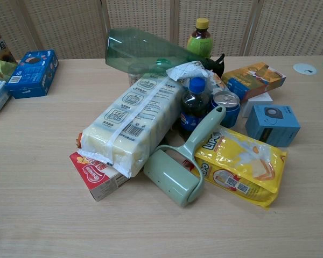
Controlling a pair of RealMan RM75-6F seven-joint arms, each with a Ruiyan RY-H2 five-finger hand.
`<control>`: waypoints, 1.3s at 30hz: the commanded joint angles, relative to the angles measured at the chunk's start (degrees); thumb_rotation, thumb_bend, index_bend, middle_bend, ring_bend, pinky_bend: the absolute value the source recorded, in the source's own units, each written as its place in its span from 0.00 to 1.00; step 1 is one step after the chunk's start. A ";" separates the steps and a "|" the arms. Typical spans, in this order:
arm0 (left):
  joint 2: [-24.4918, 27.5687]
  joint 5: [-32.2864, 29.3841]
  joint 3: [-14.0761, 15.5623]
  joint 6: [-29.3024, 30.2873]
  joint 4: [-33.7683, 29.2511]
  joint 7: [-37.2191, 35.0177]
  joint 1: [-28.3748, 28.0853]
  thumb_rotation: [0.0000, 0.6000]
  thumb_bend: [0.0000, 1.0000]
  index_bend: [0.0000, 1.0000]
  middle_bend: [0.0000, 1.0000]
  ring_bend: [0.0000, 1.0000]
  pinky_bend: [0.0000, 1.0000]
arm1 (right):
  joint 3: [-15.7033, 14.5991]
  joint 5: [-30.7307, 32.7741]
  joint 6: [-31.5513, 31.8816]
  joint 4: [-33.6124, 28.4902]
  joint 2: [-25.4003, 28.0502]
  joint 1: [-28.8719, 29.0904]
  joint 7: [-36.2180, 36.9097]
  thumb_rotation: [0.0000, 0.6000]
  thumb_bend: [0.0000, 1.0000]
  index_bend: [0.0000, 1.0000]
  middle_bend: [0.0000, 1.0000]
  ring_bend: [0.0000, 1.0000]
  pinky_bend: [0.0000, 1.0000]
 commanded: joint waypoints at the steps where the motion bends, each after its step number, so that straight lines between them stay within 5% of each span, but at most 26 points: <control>1: -0.04 -0.05 0.00 -0.10 0.02 0.12 -0.02 1.00 0.00 0.04 0.00 0.00 0.00 | 0.63 0.74 0.19 0.25 -0.67 -0.20 -0.81 1.00 0.00 0.10 0.10 0.00 0.05; 15: -1.77 -4.92 -2.58 -6.56 -0.82 4.95 -3.87 1.00 0.00 0.04 0.00 0.00 0.00 | 3.48 2.99 2.04 1.52 -1.54 -1.03 -3.94 1.00 0.00 0.07 0.07 0.00 0.00; 27: -10.09 -13.53 -15.93 -16.76 -2.96 20.82 -19.17 1.00 0.00 0.02 0.00 0.00 0.00 | 3.47 2.93 1.03 0.94 -1.39 -1.12 -3.86 1.00 0.00 0.07 0.03 0.00 0.00; 39: -25.98 -34.99 -25.06 -24.69 -2.51 48.40 -35.95 1.00 0.00 0.01 0.00 0.00 0.00 | 2.92 2.02 0.43 0.36 -0.94 -1.20 -2.45 1.00 0.00 0.07 0.03 0.00 0.00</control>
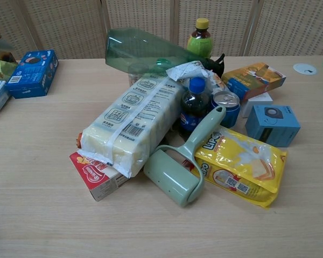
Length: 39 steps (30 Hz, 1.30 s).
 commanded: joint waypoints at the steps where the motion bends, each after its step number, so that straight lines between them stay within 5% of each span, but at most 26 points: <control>1: -7.50 -11.98 -3.59 -3.04 0.68 12.15 -7.79 1.00 0.00 0.01 0.00 0.00 0.00 | -0.03 -0.15 0.02 -0.12 0.17 -0.06 0.41 1.00 0.00 0.07 0.03 0.00 0.00; 7: -14.56 -25.76 -5.20 -1.44 3.03 22.66 -15.21 1.00 0.00 0.01 0.00 0.00 0.00 | 0.11 -0.11 0.28 -0.26 0.57 -0.27 1.42 1.00 0.00 0.07 0.03 0.00 0.00; 16: -22.29 -37.98 -7.67 1.86 10.09 28.69 -23.88 1.00 0.00 0.01 0.00 0.00 0.00 | 0.18 0.34 0.02 -0.53 1.42 -0.46 3.96 1.00 0.00 0.07 0.03 0.00 0.00; 39: -34.93 -48.25 -8.22 2.71 27.30 29.02 -34.65 1.00 0.00 0.01 0.00 0.00 0.00 | 1.34 2.58 -1.09 0.67 2.50 -0.43 9.20 1.00 0.00 0.07 0.03 0.00 0.00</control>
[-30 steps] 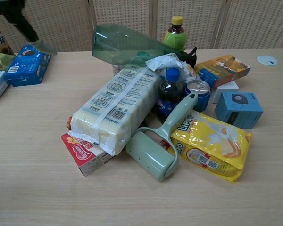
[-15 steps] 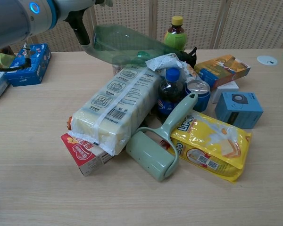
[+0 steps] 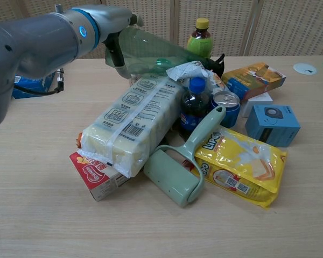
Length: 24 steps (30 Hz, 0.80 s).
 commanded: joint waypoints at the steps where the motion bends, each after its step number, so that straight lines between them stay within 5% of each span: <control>1: -1.65 -0.55 0.26 0.94 2.41 -0.01 -0.93 1.00 0.00 0.02 0.00 0.00 0.00 | 0.11 0.01 0.15 0.09 0.24 -0.09 0.78 1.00 0.00 0.07 0.03 0.00 0.00; 3: -2.52 0.51 0.71 1.97 4.08 0.07 -1.35 1.00 0.00 0.06 0.00 0.00 0.04 | 0.04 -0.11 0.13 0.06 0.39 -0.12 1.45 1.00 0.00 0.07 0.03 0.00 0.00; 5: -3.69 2.69 1.60 3.30 6.60 0.14 -1.86 1.00 0.00 0.16 0.03 0.06 0.24 | 0.09 -0.32 0.35 0.14 0.45 -0.14 1.97 1.00 0.00 0.07 0.03 0.00 0.00; 7: -4.86 4.94 2.66 4.35 9.34 0.23 -2.19 1.00 0.00 0.36 0.22 0.30 0.56 | 0.11 -0.49 0.50 0.16 0.50 -0.17 2.42 1.00 0.00 0.08 0.03 0.00 0.00; 10: -5.85 7.65 3.96 5.39 12.32 0.55 -2.32 1.00 0.01 0.60 0.55 0.61 0.78 | 0.10 -0.69 0.68 0.17 0.65 -0.23 3.14 1.00 0.00 0.08 0.03 0.00 0.00; 14: -5.28 10.34 5.03 5.82 12.98 0.46 -1.63 1.00 0.07 0.73 0.67 0.71 0.81 | 0.06 -0.83 0.75 0.23 0.70 -0.26 3.38 1.00 0.00 0.08 0.03 0.00 0.00; 24: 4.41 14.38 2.01 10.65 0.03 1.91 0.89 1.00 0.08 0.75 0.69 0.73 0.81 | -0.28 -1.71 1.12 -0.49 0.84 -0.43 2.89 1.00 0.00 0.08 0.03 0.00 0.00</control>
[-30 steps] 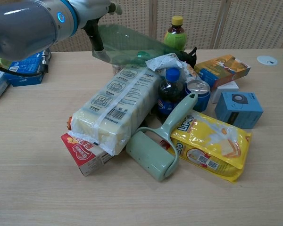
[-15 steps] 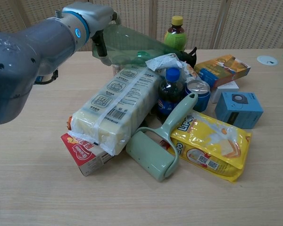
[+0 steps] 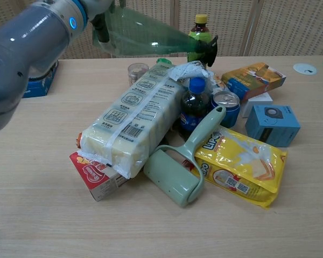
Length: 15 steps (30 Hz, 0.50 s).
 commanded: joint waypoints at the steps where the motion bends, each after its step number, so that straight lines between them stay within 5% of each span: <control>1: 6.33 2.18 -2.31 3.13 -8.40 1.68 1.22 1.00 0.08 0.75 0.69 0.73 0.81 | -0.21 -0.39 0.02 -0.27 -0.05 0.00 -0.35 1.00 0.00 0.08 0.03 0.00 0.00; 15: 26.88 2.36 -11.30 9.05 -34.05 6.70 3.61 1.00 0.07 0.75 0.69 0.73 0.82 | -1.30 -2.86 1.01 -1.75 -0.02 -0.33 -2.12 1.00 0.00 0.08 0.03 0.00 0.00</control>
